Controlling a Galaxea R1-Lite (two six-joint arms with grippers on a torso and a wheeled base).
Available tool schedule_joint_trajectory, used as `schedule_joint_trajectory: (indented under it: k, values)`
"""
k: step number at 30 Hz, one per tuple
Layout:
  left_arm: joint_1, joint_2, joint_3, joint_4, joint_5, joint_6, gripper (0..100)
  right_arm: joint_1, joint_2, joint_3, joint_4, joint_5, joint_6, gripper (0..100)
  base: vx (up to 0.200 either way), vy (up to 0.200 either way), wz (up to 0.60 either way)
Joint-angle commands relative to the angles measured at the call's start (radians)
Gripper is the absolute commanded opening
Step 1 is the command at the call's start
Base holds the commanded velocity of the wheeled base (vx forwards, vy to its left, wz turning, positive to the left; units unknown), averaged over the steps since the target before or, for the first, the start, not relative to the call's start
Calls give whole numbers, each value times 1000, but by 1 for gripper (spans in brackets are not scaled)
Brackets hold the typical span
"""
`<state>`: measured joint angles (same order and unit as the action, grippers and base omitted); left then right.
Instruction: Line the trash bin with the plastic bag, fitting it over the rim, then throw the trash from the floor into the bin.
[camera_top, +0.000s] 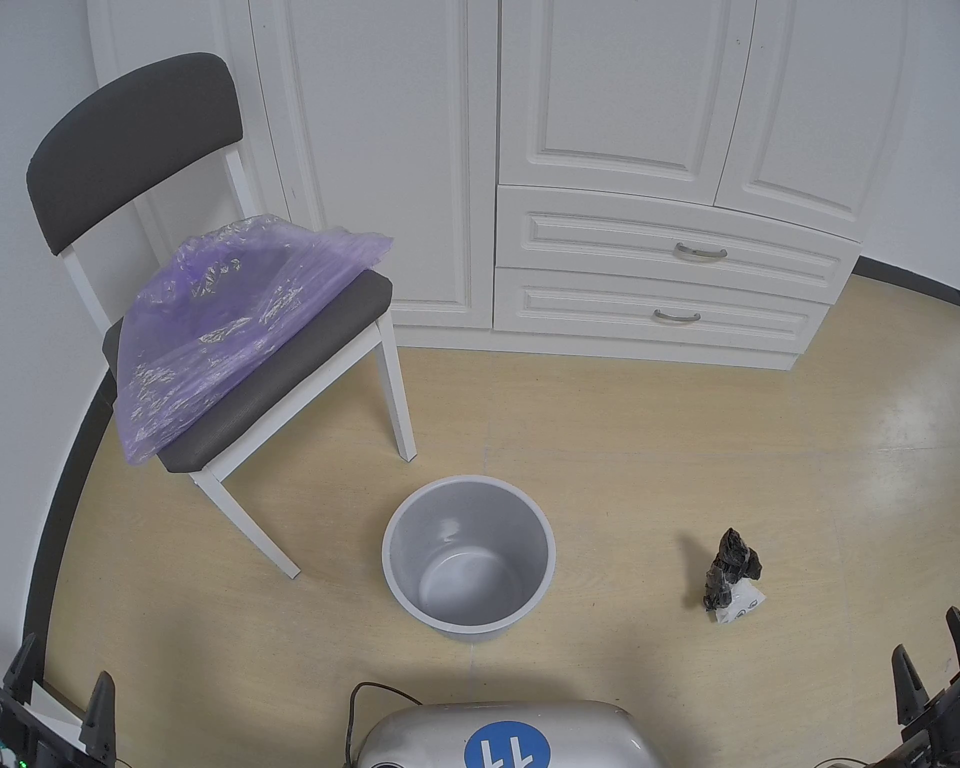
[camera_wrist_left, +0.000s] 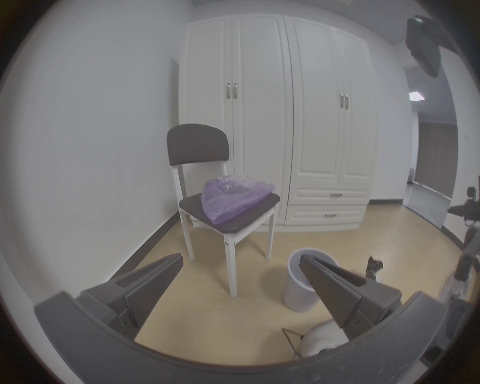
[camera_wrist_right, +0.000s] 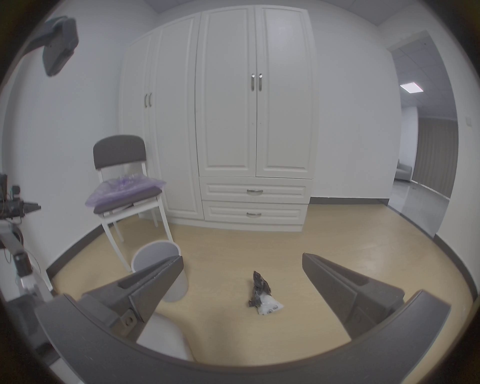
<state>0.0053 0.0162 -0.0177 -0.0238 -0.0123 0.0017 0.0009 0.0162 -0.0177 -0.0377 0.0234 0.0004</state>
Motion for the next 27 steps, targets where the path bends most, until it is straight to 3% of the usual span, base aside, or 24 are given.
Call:
schedule_joint_trajectory:
  k: [1,4,6,11,18,27]
  values:
    - [-2,-13,-87,-136,32,-112,100,4,2,-185,-61,56,225,100,0,0,0]
    - [-2,-9,-102,-96,-5,-68,100,4,-4,-219,22,95,165,100,0,0,0]
    - [-4,-5,-105,-38,-38,3,100,7,7,-202,65,125,81,100,0,0,0]
    - [-7,59,-151,-8,-47,44,100,16,120,-200,53,167,70,100,0,0,0]
    - [-7,327,-228,-10,-43,55,100,18,465,-315,2,165,61,100,0,0,0]
    - [-2,633,-291,-16,-43,60,100,30,815,-470,-10,153,-123,100,0,0,0]
